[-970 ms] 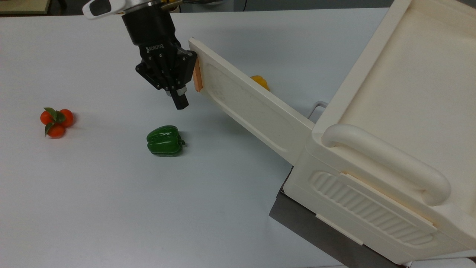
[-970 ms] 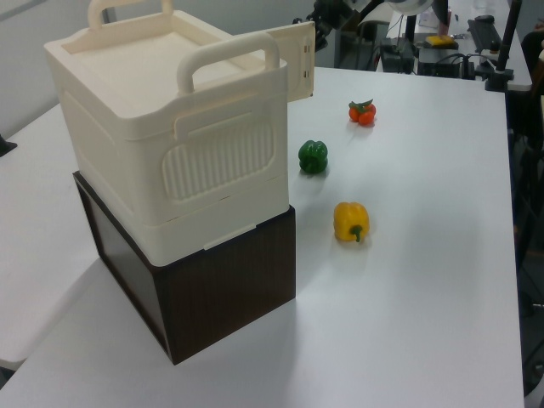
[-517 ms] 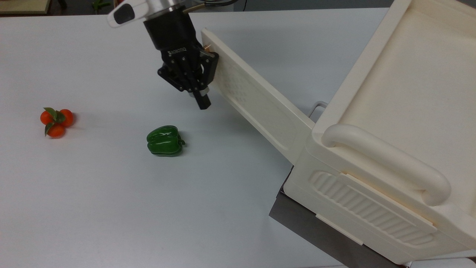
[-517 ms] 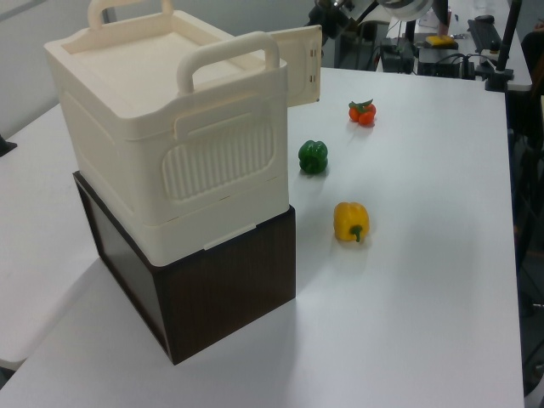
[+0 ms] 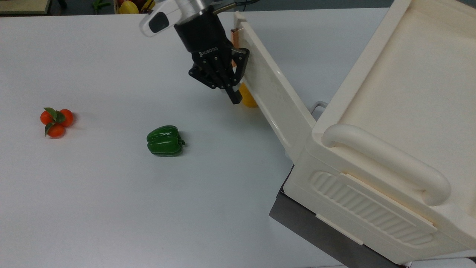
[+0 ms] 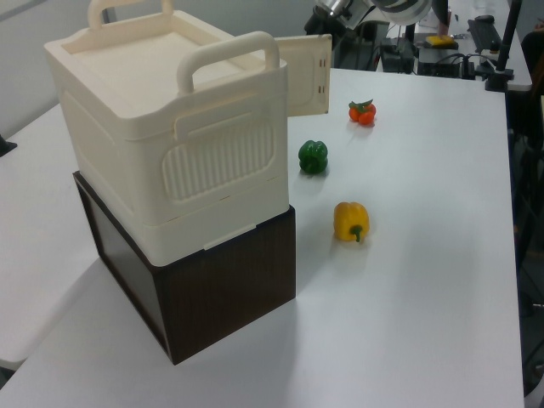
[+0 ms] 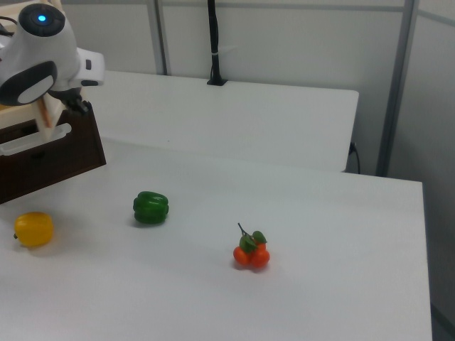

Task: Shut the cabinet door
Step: 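Push the door with the gripper, swinging it toward the cabinet body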

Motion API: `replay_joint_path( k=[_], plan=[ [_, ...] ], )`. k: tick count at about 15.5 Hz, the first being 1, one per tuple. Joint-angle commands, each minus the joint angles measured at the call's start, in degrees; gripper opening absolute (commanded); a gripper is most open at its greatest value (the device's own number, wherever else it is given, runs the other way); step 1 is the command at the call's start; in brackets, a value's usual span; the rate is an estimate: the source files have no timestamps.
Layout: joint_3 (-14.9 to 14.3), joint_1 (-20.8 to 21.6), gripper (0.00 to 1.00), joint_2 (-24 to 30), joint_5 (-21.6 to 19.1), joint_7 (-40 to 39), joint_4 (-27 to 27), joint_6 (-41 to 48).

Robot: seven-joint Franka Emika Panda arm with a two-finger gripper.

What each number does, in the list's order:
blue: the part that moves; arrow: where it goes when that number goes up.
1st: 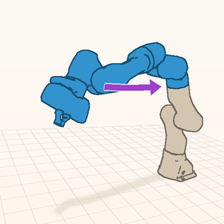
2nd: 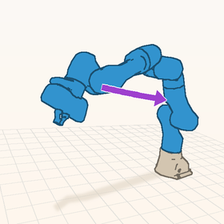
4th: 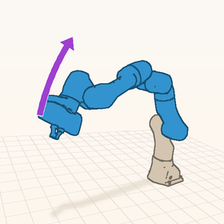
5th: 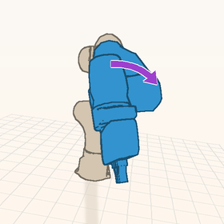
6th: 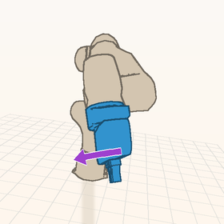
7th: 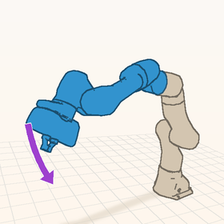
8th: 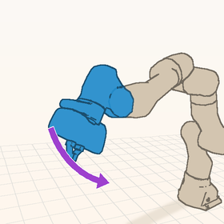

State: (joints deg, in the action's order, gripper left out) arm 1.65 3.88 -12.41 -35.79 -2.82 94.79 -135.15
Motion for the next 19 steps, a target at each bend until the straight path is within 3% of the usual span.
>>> replay_joint_path(
  k=[1,19],
  plan=[
    [1.7,0.1,0.0,1.8,0.4,2.2,1.3,1.9],
    [13.9,0.4,0.0,1.2,1.2,4.5,0.7,-2.9]
  ],
)
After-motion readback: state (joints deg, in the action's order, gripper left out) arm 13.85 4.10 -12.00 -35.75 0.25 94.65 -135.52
